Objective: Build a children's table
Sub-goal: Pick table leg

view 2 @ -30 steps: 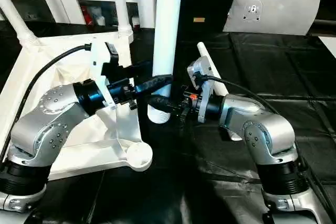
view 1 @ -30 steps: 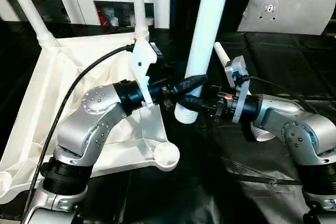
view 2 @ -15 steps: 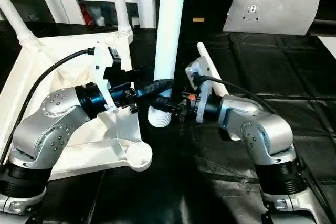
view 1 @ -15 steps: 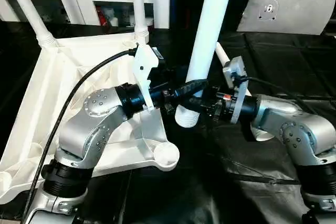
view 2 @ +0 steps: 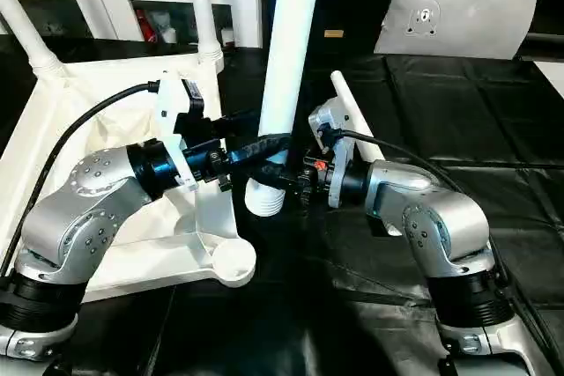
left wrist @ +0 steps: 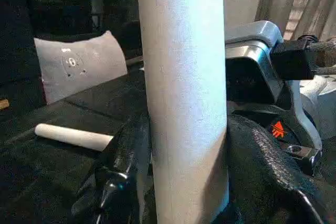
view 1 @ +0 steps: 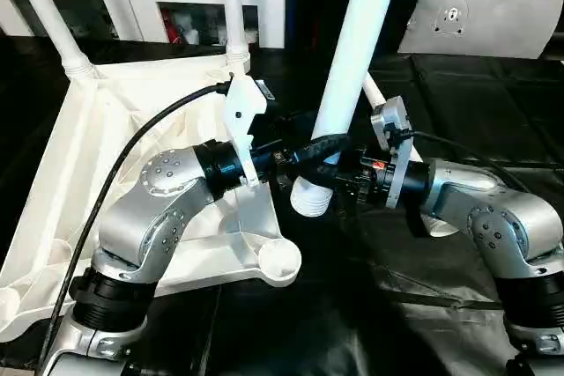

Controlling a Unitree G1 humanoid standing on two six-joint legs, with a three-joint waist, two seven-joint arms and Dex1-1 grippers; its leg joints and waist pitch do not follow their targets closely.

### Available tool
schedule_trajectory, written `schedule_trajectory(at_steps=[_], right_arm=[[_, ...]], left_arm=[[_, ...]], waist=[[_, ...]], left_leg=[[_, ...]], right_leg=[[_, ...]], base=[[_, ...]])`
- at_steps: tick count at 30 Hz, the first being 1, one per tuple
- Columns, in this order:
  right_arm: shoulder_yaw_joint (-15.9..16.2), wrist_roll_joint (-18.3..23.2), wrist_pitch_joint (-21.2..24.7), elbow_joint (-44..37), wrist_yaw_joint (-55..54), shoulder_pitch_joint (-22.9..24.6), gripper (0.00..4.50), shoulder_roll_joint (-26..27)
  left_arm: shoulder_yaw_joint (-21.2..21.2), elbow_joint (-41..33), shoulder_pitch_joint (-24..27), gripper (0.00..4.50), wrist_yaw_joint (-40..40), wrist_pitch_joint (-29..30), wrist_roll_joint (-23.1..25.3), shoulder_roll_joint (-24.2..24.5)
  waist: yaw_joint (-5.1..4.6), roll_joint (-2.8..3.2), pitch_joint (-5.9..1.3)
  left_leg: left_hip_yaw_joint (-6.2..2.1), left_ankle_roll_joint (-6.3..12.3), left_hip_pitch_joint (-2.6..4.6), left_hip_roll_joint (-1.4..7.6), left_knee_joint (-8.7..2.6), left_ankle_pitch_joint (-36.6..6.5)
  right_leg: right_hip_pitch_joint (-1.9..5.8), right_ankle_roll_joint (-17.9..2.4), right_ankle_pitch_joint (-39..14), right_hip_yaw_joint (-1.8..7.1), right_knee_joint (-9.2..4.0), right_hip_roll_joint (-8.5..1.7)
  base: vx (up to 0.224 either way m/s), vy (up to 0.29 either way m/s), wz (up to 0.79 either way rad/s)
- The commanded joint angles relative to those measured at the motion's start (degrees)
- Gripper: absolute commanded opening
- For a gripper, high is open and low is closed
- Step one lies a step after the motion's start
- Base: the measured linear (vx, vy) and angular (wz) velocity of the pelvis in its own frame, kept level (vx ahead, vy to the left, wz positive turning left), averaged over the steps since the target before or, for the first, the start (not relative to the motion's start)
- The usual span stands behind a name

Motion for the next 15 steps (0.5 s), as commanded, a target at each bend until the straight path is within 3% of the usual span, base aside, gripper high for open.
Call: schedule_trajectory(at_steps=[1, 7, 15], right_arm=[[0.83, -0.66, 0.61, -0.17, -0.01, 0.27, 2.51, -0.08], [0.93, -0.94, 0.61, 0.04, -0.6, 0.07, 3.07, 0.35], [0.97, -0.66, 1.0, 0.23, -0.49, -0.06, 3.12, 0.58]], left_arm=[[0.49, -0.95, -0.89, 1.88, 0.1, -0.55, 0.18, 0.07], [0.4, -1.31, -0.82, 1.88, 0.04, -0.36, 0.06, 0.1], [0.27, -1.29, -0.86, 1.88, -0.2, -0.31, -0.03, 0.2]], waist=[[0.12, -0.45, -4.42], [0.16, -0.4, -4.46], [0.19, -0.35, -4.49]], left_leg=[[-0.78, 4.9, 0.69, 3.51, -3.3, 1.87], [-0.79, 5.01, 0.69, 3.51, -3.25, 2.22], [-0.79, 4.87, 0.71, 3.52, -3.24, 2.07]], right_leg=[[3.62, -15.92, 6.67, 3.1, -3.14, -5.26], [3.58, -16.01, 7.04, 3.07, -3.07, -5.26], [3.6, -15.99, 6.93, 3.07, -3.04, -5.28]], base=[[0.0, 0.0, 0.0], [0.0, 0.0, 0.0], [0.0, 0.0, 0.0]])
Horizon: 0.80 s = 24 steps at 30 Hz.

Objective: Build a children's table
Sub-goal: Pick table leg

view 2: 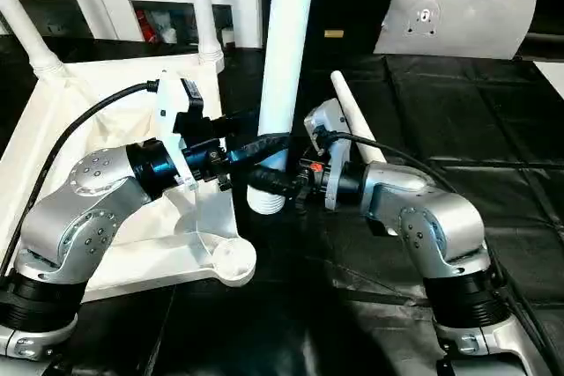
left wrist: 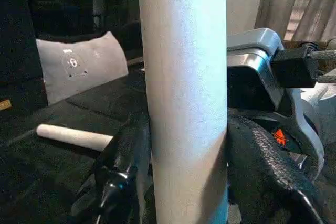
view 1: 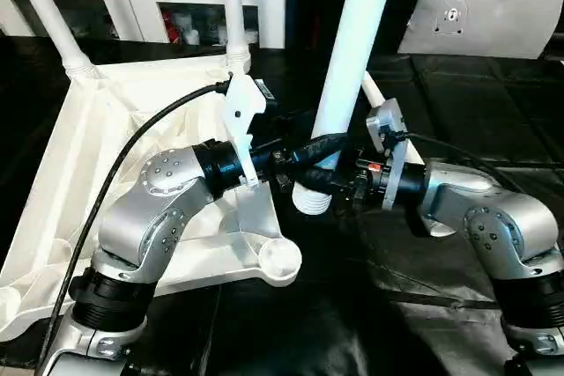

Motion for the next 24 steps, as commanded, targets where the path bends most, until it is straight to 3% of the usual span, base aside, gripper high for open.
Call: schedule_trajectory(at_steps=[1, 12, 21, 24], right_arm=[[0.16, -0.48, 0.75, 0.28, -0.02, -0.08, 3.12, 0.13], [0.05, -1.13, 0.24, 1.43, -0.98, -0.21, 2.1, 0.6], [-0.67, -0.33, 0.71, 1.48, -2.43, -0.06, 1.99, 1.86], [-0.5, -0.49, 0.72, 1.37, -2.62, 0.12, 1.99, 2.47]], left_arm=[[0.17, -1.31, -0.86, 1.88, -0.2, -0.27, -0.02, 0.19], [0.09, -1.3, -1.12, 1.88, -0.83, -0.19, -0.09, 0.55], [-0.15, -2.77, -0.79, 1.88, -1.21, 1.42, -1.45, 0.55], [-0.1, -4.53, -0.18, 2.58, -2.32, 4.09, -4.76, 0.36]], waist=[[0.17, -0.32, -4.47], [0.21, -0.13, -4.59], [0.27, 0.06, -4.78], [0.26, 0.16, -4.85]], left_leg=[[-0.81, 4.82, 0.71, 3.51, -3.31, 1.99], [-0.82, 4.33, 0.73, 3.47, -3.28, 1.56], [-0.86, 3.94, 0.73, 3.46, -3.21, 1.54], [-0.85, 3.68, 0.74, 3.48, -3.2, 1.53]], right_leg=[[3.58, -15.96, 6.81, 3.06, -3.08, -5.26], [3.61, -16.02, 6.64, 3.05, -3.12, -5.23], [3.65, -16.23, 7.18, 3.01, -2.98, -5.23], [3.63, -16.57, 7.76, 3.0, -2.86, -5.24]], base=[[0.0, 0.0, 0.0], [0.0, 0.0, 0.0], [0.0, 0.0, 0.0], [0.0, 0.0, 0.0]])
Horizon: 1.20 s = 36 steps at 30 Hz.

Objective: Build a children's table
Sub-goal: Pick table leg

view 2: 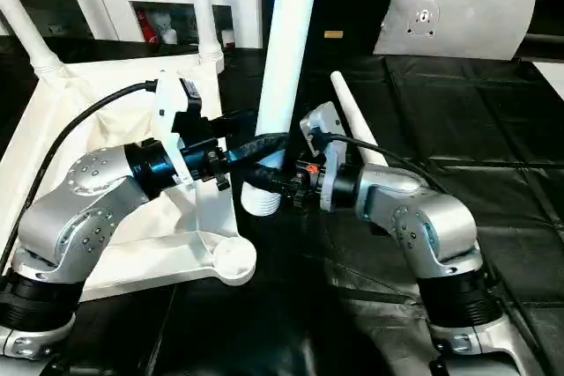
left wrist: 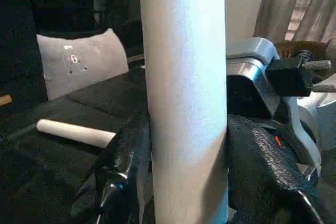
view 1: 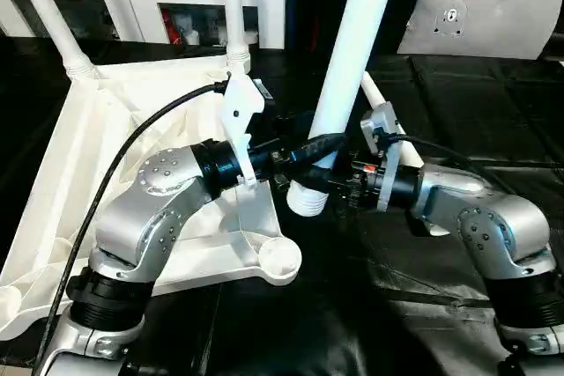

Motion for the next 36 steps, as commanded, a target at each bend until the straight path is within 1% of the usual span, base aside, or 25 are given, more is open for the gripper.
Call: schedule_trajectory(at_steps=[1, 3, 4, 8, 10, 13, 14, 16, 17, 19, 21, 22, 23, 24, 26, 27, 28, 29, 30, 31, 32, 33, 34, 35, 36], right_arm=[[-0.7, 0.07, 0.39, 0.12, -1.79, 0.21, 1.99, 0.29], [-0.6, -0.24, 0.25, 0.3, -1.97, 0.23, 1.98, 0.58], [-0.55, -0.4, 0.2, 0.33, -2.06, 0.29, 1.98, 0.66], [-0.67, -0.51, 0.31, 0.28, -2.39, 0.47, 1.95, 1.01], [-0.83, -0.75, 0.1, 0.04, -2.56, 0.68, 1.95, 1.09], [-1.05, -1.0, -1.07, -0.59, -2.54, 1.2, 1.95, 1.28], [-1.14, -1.13, -1.74, -0.83, -2.57, 1.4, 1.95, 1.4], [-1.81, -1.17, -3.83, -1.35, -2.87, 1.97, 1.95, 2.28], [-2.7, -1.04, -4.16, -1.77, -4.41, 2.24, 1.95, 3.19], [-3.28, -1.07, -4.39, -2.13, -5.54, 2.43, 1.95, 3.75], [-3.81, -1.64, -4.42, -2.79, -7.25, 2.95, 1.95, 4.04], [-3.88, -2.02, -4.56, -3.18, -7.78, 3.38, 1.95, 3.99], [-3.93, -2.25, -4.68, -3.44, -8.08, 3.69, 1.94, 3.92], [-4.22, -2.58, -4.88, -3.77, -9.05, 4.23, 1.94, 4.04], [-5.04, -5.03, -6.29, -5.11, -13.14, 6.25, 1.94, 4.7], [-5.41, -6.39, -6.77, -6.06, -15.5, 7.31, 1.94, 5.26], [-5.59, -7.07, -6.94, -6.68, -16.77, 7.97, 1.94, 5.59], [-5.57, -8.64, -6.7, -7.54, -19.34, 8.8, 1.94, 6.05], [-5.52, -9.37, -6.55, -7.99, -20.53, 9.21, 1.94, 6.24], [-5.95, -10.66, -6.08, -9.11, -23.85, 10.28, 1.94, 7.41], [-5.99, -10.72, -6.04, -9.2, -24.1, 10.37, 1.94, 7.51], [-6.4, -11.86, -5.76, -10.67, -27.46, 11.78, 1.94, 8.82], [-6.13, -12.95, -6.65, -11.19, -28.29, 12.33, 1.94, 8.86], [-5.64, -14.92, -8.33, -12.45, -29.88, 13.67, 1.94, 9.04], [-5.93, -14.82, -9.62, -13.34, -30.4, 14.75, 1.94, 9.97]], left_arm=[[-1.51, -4.64, 0.19, 2.65, -2.75, 2.14, -4.01, 0.05], [-1.85, -5.13, 0.43, 2.76, -3.43, 2.58, -4.52, 0.41], [-1.88, -5.27, 0.52, 2.96, -3.51, 2.86, -4.76, 0.4], [-2.12, -5.11, 0.71, 3.22, -3.85, 3.51, -4.86, 0.54], [-1.86, -4.9, 0.67, 3.5, -3.51, 3.63, -4.79, 0.44], [-0.56, -4.88, 0.85, 3.69, -2.92, 3.9, -6.1, -0.05], [0.16, -4.83, 0.95, 3.79, -2.72, 3.92, -6.8, -0.39], [2.69, -4.79, 1.35, 3.99, -2.26, 4.28, -9.78, -1.61], [4.96, -5.15, 1.88, 4.07, -2.28, 4.81, -13.52, -2.74], [7.12, -5.53, 2.35, 4.24, -2.08, 5.33, -17.27, -3.93], [10.96, -6.12, 2.93, 4.43, -0.7, 5.28, -23.54, -6.59], [11.97, -6.2, 3.11, 4.48, 0.57, 4.94, -24.3, -7.33], [12.53, -6.24, 3.22, 4.5, 1.44, 4.71, -24.59, -7.77], [13.12, -6.41, 3.53, 4.5, 2.51, 4.46, -24.59, -8.18], [13.69, -7.28, 5.28, 4.5, 5.9, 3.58, -20.61, -7.86], [13.35, -7.46, 6.65, 4.5, 8.16, 2.79, -16.05, -6.97], [13.07, -7.59, 7.55, 4.5, 9.43, 2.29, -13.33, -6.42], [12.4, -7.17, 8.94, 4.5, 11.32, 2.36, -9.39, -5.02], [12.12, -7.04, 9.61, 4.5, 12.15, 2.49, -7.78, -4.36], [12.05, -6.08, 11.41, 4.5, 15.45, 1.68, -3.22, -3.51], [12.06, -6.03, 11.55, 4.5, 15.74, 1.6, -2.97, -3.45], [12.31, -5.24, 13.84, 4.5, 19.69, -0.18, 0.75, -2.8], [12.67, -5.22, 14.6, 4.5, 21.11, -0.42, 1.35, -2.98], [13.15, -5.47, 16.37, 4.5, 24.17, -0.87, 2.99, -3.16], [13.04, -5.81, 17.43, 4.5, 25.66, -1.86, 4.38, -3.43]], waist=[[0.28, 0.1, -4.8], [0.35, 0.21, -4.82], [0.34, 0.23, -4.73], [0.42, 0.41, -4.67], [0.44, 0.58, -4.63], [0.42, 0.47, -4.67], [0.34, 0.23, -4.68], [0.47, 0.37, -4.69], [0.38, -0.03, -4.78], [0.45, 0.11, -4.82], [0.4, 0.09, -4.76], [0.2, -0.73, -4.85], [0.34, -0.43, -4.74], [0.25, -0.57, -4.65], [0.21, -0.62, -4.69], [0.15, -0.57, -4.76], [-0.03, -0.52, -4.43], [-0.13, -0.3, -4.51], [-0.23, -0.33, -4.49], [-0.2, 0.59, -4.34], [-0.58, 0.18, -4.29], [-0.41, 0.51, -4.32], [-0.48, 0.63, -4.26], [-0.35, 0.73, -4.53], [-0.4, 0.63, -4.43]], left_leg=[[-0.87, 3.53, 0.74, 3.46, -3.31, 1.27], [-0.88, 3.48, 0.8, 3.45, -3.29, 1.41], [-0.87, 3.51, 0.73, 3.43, -3.34, 1.19], [-0.87, 2.59, 0.84, 3.43, -3.39, -0.06], [-0.92, 2.3, 0.86, 3.47, -3.44, -0.3], [-0.89, 1.95, 0.79, 3.38, -3.43, -0.35], [-0.83, 1.95, 0.86, 3.39, -3.46, -0.62], [-0.8, 1.87, 0.75, 3.38, -3.4, -0.56], [-0.77, 2.07, 0.74, 3.4, -3.42, -0.38], [-0.76, 2.01, 0.68, 3.38, -3.38, 0.11], [-0.74, 1.86, 0.67, 3.32, -3.43, 0.01], [-0.49, 1.86, 0.63, 3.23, -3.39, -0.58], [-0.58, 1.98, 0.62, 3.24, -3.37, -0.85], [-0.5, 2.15, 0.59, 3.2, -3.37, -1.11], [-0.58, 2.17, 0.62, 3.4, -3.43, -0.57], [-0.63, 2.27, 0.6, 3.38, -3.41, 0.05], [-0.66, 2.29, 0.54, 3.34, -3.51, 0.1], [-0.68, 2.12, 0.74, 3.28, -3.52, -0.51], [-0.75, 1.97, 0.73, 3.35, -3.63, -0.48], [-0.92, 1.25, 0.8, 3.36, -3.7, -1.12], [-0.79, 0.65, 0.88, 3.21, -3.76, -2.52], [-0.86, 0.25, 1.05, 3.25, -3.79, -3.27], [-0.88, -0.3, 0.92, 3.33, -3.86, -4.01], [-1.01, -0.89, 1.01, 3.5, -3.87, -3.92], [-0.96, -0.99, 0.92, 3.49, -3.9, -3.93]], right_leg=[[3.67, -16.66, 7.6, 2.99, -2.94, -5.25], [3.6, -16.75, 7.64, 2.96, -2.89, -5.17], [3.59, -16.66, 7.36, 2.96, -2.96, -5.15], [3.57, -16.19, 5.93, 3.02, -3.18, -5.13], [3.54, -16.07, 5.81, 3.0, -3.16, -5.12], [3.62, -16.0, 6.28, 3.01, -3.13, -5.14], [3.62, -15.96, 6.05, 3.06, -3.24, -5.12], [3.62, -16.06, 6.1, 3.08, -3.18, -5.24], [3.69, -16.22, 6.41, 3.1, -3.09, -5.2], [3.63, -16.68, 6.72, 3.04, -2.99, -5.23], [3.57, -16.89, 6.28, 2.98, -3.03, -5.05], [3.77, -16.93, 5.58, 3.06, -3.24, -5.03], [3.75, -16.56, 4.38, 3.08, -3.3, -5.1], [3.7, -16.16, 3.52, 3.1, -3.46, -5.08], [3.65, -14.38, 2.13, 3.15, -3.53, -5.02], [3.63, -13.91, 2.46, 3.1, -3.5, -4.95], [3.44, -12.76, 2.11, 3.1, -3.62, -4.83], [3.42, -12.07, 0.93, 3.07, -3.75, -4.84], [3.36, -11.63, 0.55, 3.06, -3.87, -4.75], [3.17, -11.02, -0.23, 3.01, -3.92, -4.74], [3.1, -10.6, -1.31, 3.03, -4.18, -4.57], [3.09, -10.71, -2.04, 3.06, -4.18, -4.71], [3.05, -10.66, -2.37, 3.11, -4.38, -4.72], [3.11, -10.61, -1.67, 3.06, -4.13, -4.7], [3.06, -10.52, -1.17, 3.1, -4.22, -4.67]], base=[[0.0, 0.0, 0.0], [0.0, 0.0, 0.0], [0.0, 0.0, 0.0], [0.0, 0.0, 0.0], [0.0, 0.0, 0.0], [0.0, 0.0, 0.0], [0.0, 0.0, 0.0], [0.0, 0.0, 0.0], [0.0, 0.0, 0.0], [0.0, 0.0, 0.0], [0.0, 0.0, 0.0], [0.0, 0.0, 0.0], [0.0, 0.0, 0.0], [0.0, 0.0, 0.0], [0.0, 0.0, 0.0], [0.0, 0.0, 0.0], [0.0, 0.0, 0.0], [0.0, 0.0, 0.0], [0.0, 0.0, 0.0], [0.0, 0.0, 0.0], [0.0, 0.0, 0.0], [0.0, 0.0, 0.0], [0.0, 0.0, 0.0], [0.0, 0.0, 0.0], [0.0, 0.0, 0.0]])
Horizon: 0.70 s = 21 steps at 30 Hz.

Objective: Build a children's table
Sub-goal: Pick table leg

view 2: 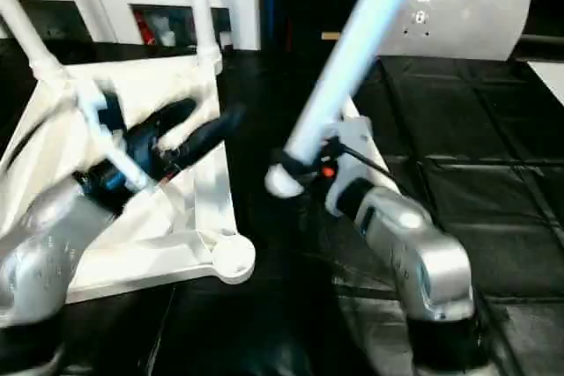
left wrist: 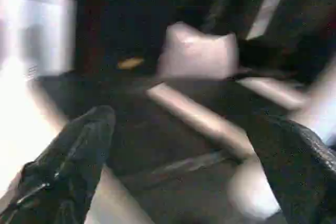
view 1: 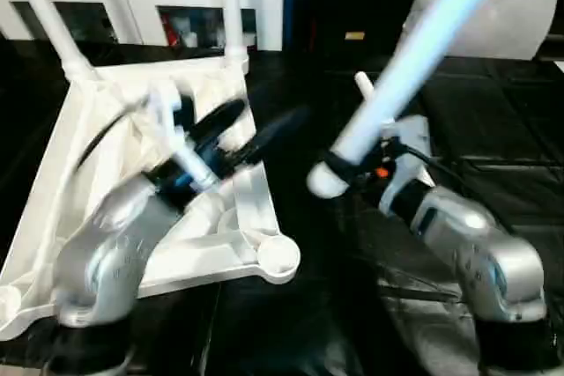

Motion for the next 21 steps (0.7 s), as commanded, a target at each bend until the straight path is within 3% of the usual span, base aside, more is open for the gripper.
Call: schedule_trajectory(at_steps=[1, 3, 4, 5, 6, 7, 8, 9, 10, 11, 12, 13, 14, 15, 16, 17, 18, 19, 20, 21], right_arm=[[-0.59, -1.44, -2.85, -3.14, -2.91, 1.68, 1.94, 1.71], [-1.35, -3.7, -4.79, -3.51, -6.17, 2.49, 1.94, 3.09], [-1.62, -5.37, -4.68, -3.43, -8.61, 2.98, 1.94, 3.59], [-1.64, -5.85, -3.34, -3.39, -9.53, 3.08, 1.94, 3.51], [-1.63, -5.86, -3.11, -3.39, -9.61, 3.14, 1.94, 3.49], [-1.59, -5.94, -2.13, -3.4, -9.92, 3.37, 1.94, 3.4], [-1.73, -5.95, -2.47, -3.12, -9.86, 3.88, 1.94, 3.31], [-2.02, -5.13, -3.19, -3.21, -9.16, 4.88, 1.94, 3.62], [-2.27, -4.33, -3.8, -3.52, -8.7, 6.05, 1.94, 4.25], [-2.33, -4.04, -3.73, -3.72, -8.63, 6.46, 1.94, 4.53], [-2.39, -3.27, -2.98, -4.36, -8.71, 7.28, 1.94, 5.34], [-2.21, -3.19, -2.89, -4.72, -8.8, 7.66, 1.94, 5.54], [-2.01, -2.77, -2.52, -5.02, -8.69, 8.07, 1.94, 5.76], [-1.9, -2.29, -2.3, -5.21, -8.53, 8.38, 1.94, 6.01], [-1.72, -1.78, -2.16, -5.53, -8.43, 8.84, 1.94, 6.47], [-1.53, -1.6, -2.13, -5.71, -8.42, 9.05, 1.94, 6.73], [-1.53, -1.6, -2.13, -5.71, -8.42, 9.05, 1.94, 6.73], [-1.09, -1.6, -1.99, -5.97, -8.39, 9.25, 1.94, 6.92], [-0.75, -2.03, -2.29, -6.0, -8.39, 9.19, 1.94, 6.8], [-0.77, -2.07, -2.28, -5.99, -8.41, 9.19, 1.94, 6.89]], left_arm=[[0.34, -0.96, 1.57, 4.5, 4.14, -1.25, 3.05, -0.45], [0.05, -1.2, 1.92, 4.5, 5.3, -0.65, 3.11, -1.32], [0.07, -1.11, 1.74, 4.5, 6.3, -1.02, 3.74, -2.66], [0.13, -0.95, 1.51, 4.5, 6.83, -1.27, 4.09, -3.35], [0.07, -0.92, 1.47, 4.5, 6.91, -1.25, 4.24, -3.35], [-0.19, -0.77, 1.32, 4.5, 7.24, -1.17, 4.89, -3.37], [-0.47, -0.51, 1.09, 4.5, 8.34, -0.77, 5.82, -3.71], [-0.73, -1.06, 1.39, 4.5, 9.48, -0.78, 6.83, -3.91], [-1.45, -1.98, 2.17, 4.5, 10.5, -1.11, 7.88, -3.71], [-1.75, -2.4, 2.57, 4.5, 10.69, -1.37, 8.26, -3.57], [-2.62, -3.41, 3.72, 4.5, 10.75, -2.33, 9.64, -2.84], [-2.99, -3.83, 4.34, 4.5, 10.65, -2.43, 10.47, -2.51], [-3.1, -4.02, 4.82, 4.5, 10.54, -2.24, 10.81, -2.37], [-3.15, -4.06, 5.05, 4.5, 10.52, -2.34, 11.16, -2.27], [-3.08, -3.98, 5.19, 4.5, 10.58, -2.67, 11.32, -2.34], [-2.85, -3.86, 5.21, 4.5, 10.41, -2.63, 10.72, -2.59], [-2.85, -3.86, 5.21, 4.5, 10.41, -2.63, 10.72, -2.59], [-2.79, -3.35, 5.01, 4.5, 10.71, -2.86, 11.01, -2.88], [-2.6, -2.95, 4.77, 4.5, 11.06, -2.75, 10.85, -3.3], [-2.64, -2.73, 4.68, 4.5, 11.14, -2.8, 10.81, -3.49]], waist=[[-0.14, 0.49, -4.37], [-0.05, 1.13, -4.49], [-0.01, 0.91, -4.92], [0.01, 0.84, -5.79], [0.02, 0.75, -6.58], [0.21, 1.11, -8.05], [0.23, 1.08, -8.68], [0.42, 1.6, -9.34], [0.15, 1.66, -8.6], [0.23, 2.4, -7.81], [-0.22, 2.22, -6.7], [-1.72, 3.21, -4.29], [0.97, 5.04, -2.5], [3.66, 3.9, -1.53], [9.44, 4.3, -4.14], [2.54, -1.76, -7.35], [1.12, -3.84, -2.34], [4.55, -0.58, -0.45], [5.49, -0.09, -2.4], [6.38, 0.64, -3.19]], left_leg=[[-0.99, -0.44, 0.82, 3.35, -4.08, -4.32], [-1.06, -0.49, 0.78, 3.32, -3.95, -2.78], [-1.03, 1.39, 0.25, 2.97, -3.29, 4.73], [-0.66, 5.43, -0.63, 1.98, -1.96, 15.03], [-0.63, 8.01, -1.2, 1.3, -1.09, 21.27], [-0.86, 13.33, -2.53, -0.06, 0.54, 31.77], [-1.18, 17.16, -4.28, -1.08, 1.5, 36.82], [-1.5, 18.32, -4.63, -1.02, 1.97, 36.04], [-1.35, 19.01, -5.74, -0.53, 1.62, 22.43], [-1.26, 16.63, -4.48, 0.66, 1.43, 2.23], [-0.98, 13.56, -3.1, 1.13, 1.25, -9.46], [-1.79, 4.9, 0.21, 2.7, 0.08, -32.39], [-1.71, -4.95, -10.69, 6.03, -12.61, -55.84], [3.66, -10.24, -14.75, 3.84, -14.03, -62.26], [9.57, -10.52, -14.78, 2.0, -11.38, -53.34], [5.05, -8.17, -2.15, 4.95, 13.39, -20.96], [1.69, -4.0, -2.23, 0.16, 16.65, -10.02], [-2.63, 1.2, -6.6, 0.77, 16.05, -5.84], [-5.57, -0.51, -6.2, -0.37, 14.33, -5.36], [-5.6, -1.28, -5.05, -0.45, 11.41, -4.36]], right_leg=[[3.0, -10.53, -0.74, 3.12, -4.11, -4.74], [2.54, -11.08, 1.2, 3.13, -4.01, -4.76], [1.94, -12.46, 9.82, 2.79, -3.39, -4.17], [0.98, -13.93, 22.52, 2.05, -2.58, -3.26], [0.68, -14.47, 30.42, 1.54, -1.9, -2.78], [-0.64, -14.82, 44.84, 0.23, -1.06, -1.68], [-2.34, -14.65, 54.7, -0.77, -1.05, -1.32], [-2.72, -14.63, 54.24, -1.12, -1.37, -1.73], [-3.94, -14.14, 39.08, -1.65, -4.05, -3.21], [-4.08, -12.64, 8.95, -2.26, -7.13, -4.51], [-4.7, -10.2, -9.69, -2.96, -8.6, -4.37], [-5.89, -0.89, -35.79, -6.48, -8.94, -2.45], [3.82, 1.75, -29.02, -7.14, 13.79, -0.33], [6.15, 0.1, -28.27, -8.61, 15.42, 1.18], [6.69, -1.13, -34.32, -5.4, 17.41, 1.38], [-3.7, 5.71, -66.06, 3.44, 8.95, -7.26], [-9.84, 10.03, -79.77, 4.53, -5.92, -4.62], [-3.71, 3.96, -77.21, 12.42, -6.8, -7.3], [1.31, -0.68, -63.38, 11.83, -2.92, -6.54], [1.93, -1.35, -50.64, 11.54, -1.7, -4.86]], base=[[0.0, 0.0, 0.0], [0.0, 0.0, 0.0], [0.0, 0.0, 0.0], [0.0, 0.0, 0.0], [-0.061, 0.023, 0.01], [-0.061, 0.023, 0.01], [-0.107, 0.03, 0.03], [-0.157, 0.027, 0.06], [-0.157, 0.027, 0.06], [-0.195, 0.022, 0.04], [-0.229, 0.044, -0.06], [-0.229, 0.044, -0.06], [-0.245, 0.09, -0.31], [-0.234, 0.073, -0.03], [-0.234, 0.073, -0.03], [-0.059, -0.158, 0.31], [0.056, -0.215, 0.28], [0.056, -0.215, 0.28], [-0.019, -0.025, 0.26], [-0.162, 0.032, 0.39]])
